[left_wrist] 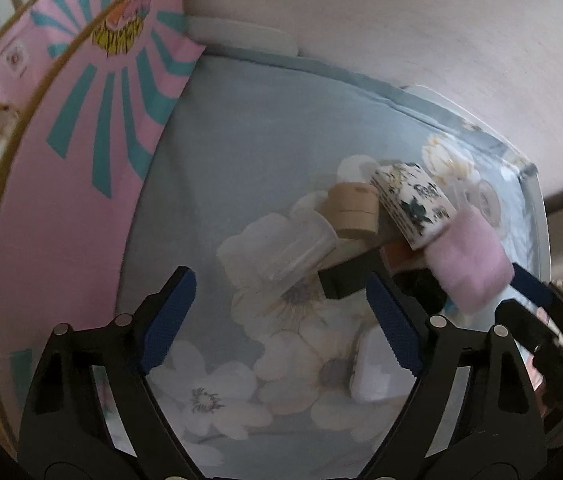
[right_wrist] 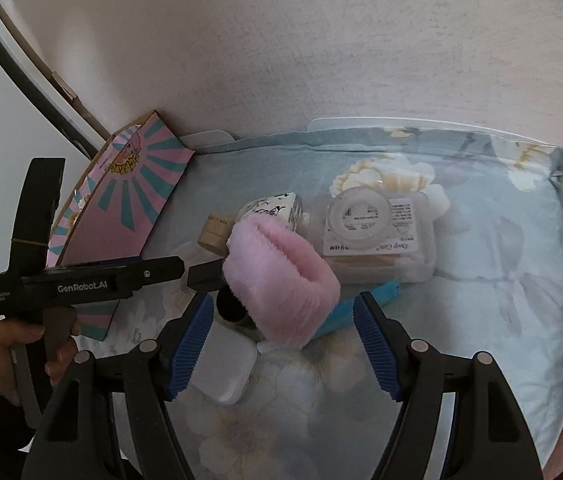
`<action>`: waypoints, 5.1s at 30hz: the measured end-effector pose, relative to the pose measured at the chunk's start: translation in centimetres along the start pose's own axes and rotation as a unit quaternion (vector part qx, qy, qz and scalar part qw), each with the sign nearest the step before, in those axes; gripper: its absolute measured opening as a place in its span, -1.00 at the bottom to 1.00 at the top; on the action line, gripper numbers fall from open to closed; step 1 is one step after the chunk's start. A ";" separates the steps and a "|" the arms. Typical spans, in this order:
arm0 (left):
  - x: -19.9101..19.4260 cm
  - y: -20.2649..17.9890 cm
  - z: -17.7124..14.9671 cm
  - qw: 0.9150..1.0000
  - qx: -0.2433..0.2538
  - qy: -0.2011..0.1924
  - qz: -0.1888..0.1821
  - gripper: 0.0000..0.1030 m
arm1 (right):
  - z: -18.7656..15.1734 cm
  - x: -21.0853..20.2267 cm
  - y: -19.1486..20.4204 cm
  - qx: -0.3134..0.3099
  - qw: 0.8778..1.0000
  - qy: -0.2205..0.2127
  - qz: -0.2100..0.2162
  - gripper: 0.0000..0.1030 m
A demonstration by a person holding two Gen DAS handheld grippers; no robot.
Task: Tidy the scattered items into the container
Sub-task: 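Grasp the clear plastic tube with the left tool while the right tool grasps the pink fuzzy sock, then carry the tube and pink sock over the box and open both tools, then grasp the white square case with the left tool while the right tool grasps the clear round container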
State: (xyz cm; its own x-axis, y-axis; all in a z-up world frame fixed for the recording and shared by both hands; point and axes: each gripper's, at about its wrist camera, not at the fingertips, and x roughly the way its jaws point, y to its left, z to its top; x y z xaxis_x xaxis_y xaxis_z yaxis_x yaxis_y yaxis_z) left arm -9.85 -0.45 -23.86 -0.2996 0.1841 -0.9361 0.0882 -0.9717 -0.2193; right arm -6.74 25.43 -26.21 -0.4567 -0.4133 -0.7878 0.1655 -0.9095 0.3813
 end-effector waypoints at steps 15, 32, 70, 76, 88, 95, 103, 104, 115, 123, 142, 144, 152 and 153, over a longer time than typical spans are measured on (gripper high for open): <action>2.1 0.0 1.0 0.997 -0.070 0.010 0.036 0.37 | 0.7 1.6 -0.9 -0.020 0.999 0.010 0.037 0.33; 1.1 -0.9 0.9 0.998 -0.054 0.000 0.031 -0.07 | 0.4 1.3 -0.3 -0.044 0.998 -0.004 0.044 -0.51; -19.1 9.5 4.1 0.989 -0.053 -0.140 -0.013 -0.07 | 14.5 -1.2 21.1 -0.197 0.978 -0.043 0.057 -0.51; -18.6 14.0 3.3 0.987 -0.088 -0.137 -0.015 -0.07 | 16.2 2.6 24.7 -0.200 0.978 -0.009 0.063 -0.51; -15.6 18.6 1.3 0.986 -0.125 -0.114 -0.002 -0.07 | 16.1 10.1 29.1 -0.234 0.970 0.055 0.043 -0.52; -14.4 18.9 0.6 0.987 -0.123 -0.102 0.004 -0.07 | 15.2 12.0 29.3 -0.236 0.968 0.075 0.040 -0.52; -14.8 18.7 0.9 0.987 -0.126 -0.099 -0.008 0.99 | 15.8 12.5 30.4 -0.231 0.969 0.080 0.039 0.54; -14.7 18.7 0.8 0.987 -0.125 -0.100 -0.010 0.99 | 15.8 12.3 30.4 -0.227 0.970 0.078 0.040 0.54; -16.2 18.0 1.1 0.986 -0.130 -0.101 -0.023 0.99 | 16.3 7.8 30.0 -0.201 0.977 0.058 0.037 0.54; -17.8 17.6 1.3 0.985 -0.131 -0.108 -0.001 0.99 | 15.9 5.2 29.8 -0.198 0.979 0.045 0.030 0.54; -22.8 11.2 3.2 0.985 -0.066 -0.155 -0.025 0.99 | 15.7 -7.3 19.1 -0.109 0.992 -0.029 -0.060 0.54; -22.5 9.2 3.2 0.986 -0.041 -0.155 -0.037 0.99 | 15.3 -8.4 17.2 -0.098 0.992 -0.038 -0.069 0.54; -19.9 2.3 1.5 0.987 0.055 -0.137 -0.068 0.99 | 13.0 -10.3 10.3 -0.050 0.994 -0.039 -0.084 0.54; -19.3 1.3 1.2 0.987 0.067 -0.129 -0.070 0.99 | 12.5 -10.3 9.2 -0.043 0.995 -0.036 -0.088 0.54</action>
State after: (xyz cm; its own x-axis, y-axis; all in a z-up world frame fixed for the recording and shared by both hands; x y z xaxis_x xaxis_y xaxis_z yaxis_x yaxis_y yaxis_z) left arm -5.04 -5.47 -5.78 -0.5327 0.2909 -0.7947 -0.0919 -0.9534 -0.2873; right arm -11.39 21.89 -8.53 -0.5460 -0.2460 -0.8008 0.1507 -0.9692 0.1949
